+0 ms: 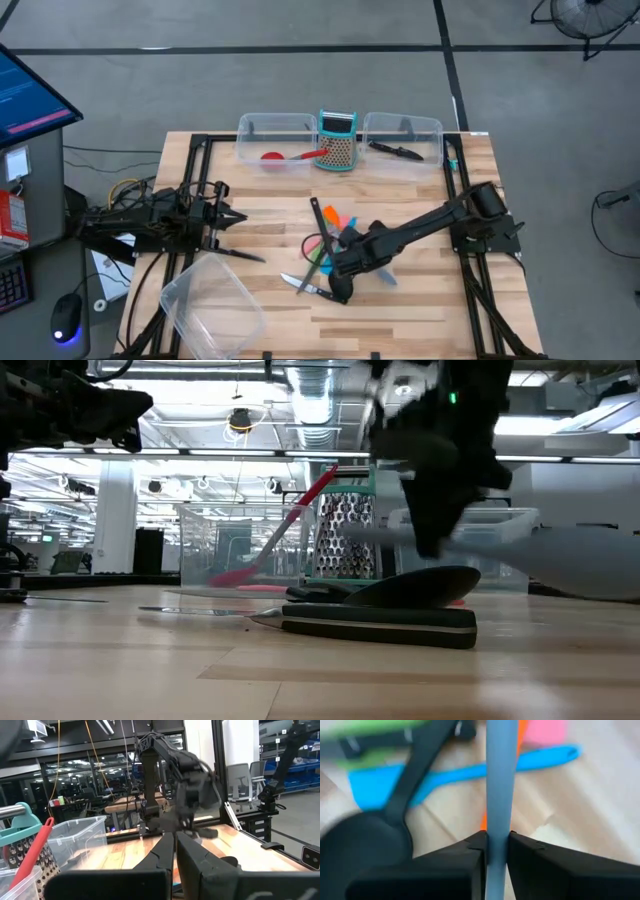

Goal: Pick & Place Kitchen Items
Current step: Put the grey serving spoon into the bottom transparent bin

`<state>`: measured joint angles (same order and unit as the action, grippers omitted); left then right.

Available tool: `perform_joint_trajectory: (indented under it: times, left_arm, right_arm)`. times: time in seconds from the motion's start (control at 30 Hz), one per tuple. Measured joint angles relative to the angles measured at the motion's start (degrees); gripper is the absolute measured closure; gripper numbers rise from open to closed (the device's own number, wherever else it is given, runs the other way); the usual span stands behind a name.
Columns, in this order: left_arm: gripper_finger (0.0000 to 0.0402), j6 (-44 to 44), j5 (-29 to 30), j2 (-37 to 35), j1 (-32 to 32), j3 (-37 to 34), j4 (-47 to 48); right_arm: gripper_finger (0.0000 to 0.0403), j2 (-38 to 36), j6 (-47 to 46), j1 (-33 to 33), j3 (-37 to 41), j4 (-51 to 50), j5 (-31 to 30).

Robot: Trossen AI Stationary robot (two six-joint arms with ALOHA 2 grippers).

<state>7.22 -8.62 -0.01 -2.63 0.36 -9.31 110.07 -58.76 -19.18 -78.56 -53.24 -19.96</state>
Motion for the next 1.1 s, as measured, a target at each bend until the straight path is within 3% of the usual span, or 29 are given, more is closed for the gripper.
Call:
perform_joint_trajectory:
  times: [0.1,0.23,0.33,0.43,0.53,0.63,0.77,0.93,1.1]
  left_arm:
    - [0.0399,0.0,0.0,0.0,0.0,0.0,-0.21]
    - [0.0399,0.0,-0.01,0.0,0.0,0.0,-0.28]
    - [0.0399,0.0,-0.01,0.0,0.0,0.0,-0.33]
    - [0.0399,0.0,-0.02,0.0,0.0,0.0,-0.51]
    - [0.0399,-0.02,-0.01,0.0,0.0,0.0,-0.71]
    - [0.0399,-0.02,0.0,0.0,0.0,0.0,-0.73]
    - [0.0399,0.0,0.0,0.0,0.0,0.0,-0.88]
    - [0.0399,-0.01,-0.01,0.0,-0.02,0.0,-1.24]
    - [0.0399,-0.02,-0.02,0.0,0.0,0.0,-1.28]
  right_arm:
    - [0.0367,-4.62,-1.34,-0.57,0.0,0.12,-5.65]
    - [0.0367,-11.67,2.41,-3.17,0.0,9.12,-19.91]
    - [0.0367,-15.64,14.25,-4.99,0.0,23.49,-29.51]
    - [0.0367,-17.44,32.63,-5.79,-0.02,43.38,-31.51]
    - [0.0367,-17.13,49.6,-5.59,-0.07,64.73,-25.76]
    - [0.0367,-16.08,59.22,-4.46,-0.12,80.09,-14.6]
    - [0.0367,-11.47,62.25,-1.71,0.02,93.03,-1.82]
    - [0.0367,-4.88,59.01,1.72,-1.94,103.27,10.14]
    - [0.0367,3.05,54.5,4.65,-6.97,105.8,19.06]
